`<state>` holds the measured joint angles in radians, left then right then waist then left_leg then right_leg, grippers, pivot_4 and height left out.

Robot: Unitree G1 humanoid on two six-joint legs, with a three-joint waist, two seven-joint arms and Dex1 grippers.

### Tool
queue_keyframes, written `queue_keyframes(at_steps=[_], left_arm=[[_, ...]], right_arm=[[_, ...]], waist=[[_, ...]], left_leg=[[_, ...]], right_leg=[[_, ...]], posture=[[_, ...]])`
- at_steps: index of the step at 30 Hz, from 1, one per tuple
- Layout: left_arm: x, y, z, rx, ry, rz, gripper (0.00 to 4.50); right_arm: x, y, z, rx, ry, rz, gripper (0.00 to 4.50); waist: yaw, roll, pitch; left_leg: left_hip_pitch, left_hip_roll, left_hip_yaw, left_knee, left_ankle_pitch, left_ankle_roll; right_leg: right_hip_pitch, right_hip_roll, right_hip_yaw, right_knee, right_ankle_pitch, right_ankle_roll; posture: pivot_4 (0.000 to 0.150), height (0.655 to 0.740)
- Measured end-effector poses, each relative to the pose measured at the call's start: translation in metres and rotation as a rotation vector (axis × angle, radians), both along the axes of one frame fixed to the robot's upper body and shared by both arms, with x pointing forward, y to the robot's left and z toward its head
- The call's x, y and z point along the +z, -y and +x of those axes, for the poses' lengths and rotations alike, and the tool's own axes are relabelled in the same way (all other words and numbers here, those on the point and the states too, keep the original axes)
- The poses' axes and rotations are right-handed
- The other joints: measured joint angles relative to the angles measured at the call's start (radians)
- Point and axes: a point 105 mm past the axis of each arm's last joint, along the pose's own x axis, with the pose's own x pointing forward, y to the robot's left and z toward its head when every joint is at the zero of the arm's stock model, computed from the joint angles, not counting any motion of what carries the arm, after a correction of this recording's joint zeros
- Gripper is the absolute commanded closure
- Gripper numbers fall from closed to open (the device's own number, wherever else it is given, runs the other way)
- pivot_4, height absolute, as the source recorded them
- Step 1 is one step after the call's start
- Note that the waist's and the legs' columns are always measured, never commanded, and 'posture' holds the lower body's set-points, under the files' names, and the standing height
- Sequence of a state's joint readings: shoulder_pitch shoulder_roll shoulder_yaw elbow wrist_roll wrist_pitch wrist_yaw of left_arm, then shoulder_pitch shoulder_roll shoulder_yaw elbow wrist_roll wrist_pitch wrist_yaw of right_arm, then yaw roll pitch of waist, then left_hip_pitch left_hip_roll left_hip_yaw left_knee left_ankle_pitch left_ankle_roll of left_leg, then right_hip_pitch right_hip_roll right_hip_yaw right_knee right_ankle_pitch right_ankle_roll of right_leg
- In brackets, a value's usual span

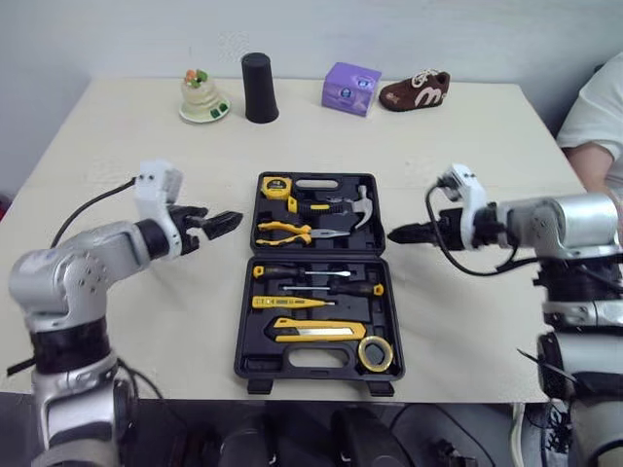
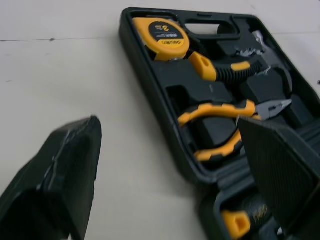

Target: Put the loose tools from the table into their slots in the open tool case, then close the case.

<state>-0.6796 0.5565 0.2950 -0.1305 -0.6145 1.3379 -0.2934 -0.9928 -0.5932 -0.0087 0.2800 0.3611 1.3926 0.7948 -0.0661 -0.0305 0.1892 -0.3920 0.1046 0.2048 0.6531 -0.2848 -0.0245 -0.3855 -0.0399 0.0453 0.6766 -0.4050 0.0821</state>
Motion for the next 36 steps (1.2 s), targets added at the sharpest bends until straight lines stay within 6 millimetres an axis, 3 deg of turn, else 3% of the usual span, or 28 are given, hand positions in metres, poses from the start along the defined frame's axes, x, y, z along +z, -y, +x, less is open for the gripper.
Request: queue_keyframes(at_steps=[5,14,21,29,32,35,36], left_arm=[[-0.017,0.006,0.017,0.040,-0.091,0.070,0.00],[-0.030,0.012,0.028,0.049,-0.134,0.134,0.00],[-0.028,0.011,0.031,0.040,-0.111,0.241,0.00],[-0.030,0.011,0.035,0.085,-0.108,0.205,0.00],[-0.032,0.010,0.036,0.099,-0.117,0.184,0.82],[-0.032,0.013,0.036,0.087,-0.117,0.174,1.70],[-0.032,0.014,0.036,0.083,-0.118,0.171,2.23]], right_arm=[[-0.005,-0.011,0.004,-0.040,-0.015,-0.039,0.02],[-0.012,-0.010,0.007,-0.097,-0.003,-0.103,0.02],[-0.016,-0.013,0.010,-0.127,0.006,-0.126,0.02],[-0.023,-0.022,0.013,-0.148,0.007,-0.133,0.02],[-0.023,-0.023,0.018,-0.165,0.018,-0.139,0.00],[-0.023,-0.025,0.022,-0.177,0.025,-0.141,0.64],[-0.023,-0.025,0.022,-0.180,0.026,-0.141,1.20]], waist=[[-0.009,0.000,0.000],[-0.021,0.000,0.000],[-0.022,0.000,0.000],[-0.021,0.000,0.000],[-0.022,0.000,0.000],[-0.022,0.000,0.000],[-0.023,0.000,0.000]], left_leg=[[-0.013,0.000,0.000,0.005,0.001,0.000],[-0.013,0.000,0.000,0.009,0.002,-0.001],[-0.013,0.001,0.000,0.009,0.003,-0.001],[-0.013,0.001,0.000,0.010,0.003,-0.001],[-0.013,0.001,0.000,0.011,0.003,-0.001],[-0.013,0.001,0.000,0.011,0.003,-0.001],[-0.012,0.001,0.000,0.012,0.004,-0.001]], right_leg=[[-0.013,0.000,-0.001,0.006,0.000,-0.001],[-0.015,0.001,-0.002,0.014,0.000,-0.001],[-0.016,0.001,-0.002,0.015,0.000,-0.001],[-0.016,0.001,-0.002,0.017,0.000,-0.001],[-0.016,0.001,-0.002,0.018,0.000,-0.001],[-0.016,0.001,-0.002,0.019,0.000,-0.001],[-0.016,0.001,-0.002,0.019,0.000,-0.001]], posture=[[0.150,0.7400],[0.150,0.7400],[0.150,0.7400],[0.150,0.7400],[0.150,0.7400],[0.150,0.7400],[0.150,0.7400]])
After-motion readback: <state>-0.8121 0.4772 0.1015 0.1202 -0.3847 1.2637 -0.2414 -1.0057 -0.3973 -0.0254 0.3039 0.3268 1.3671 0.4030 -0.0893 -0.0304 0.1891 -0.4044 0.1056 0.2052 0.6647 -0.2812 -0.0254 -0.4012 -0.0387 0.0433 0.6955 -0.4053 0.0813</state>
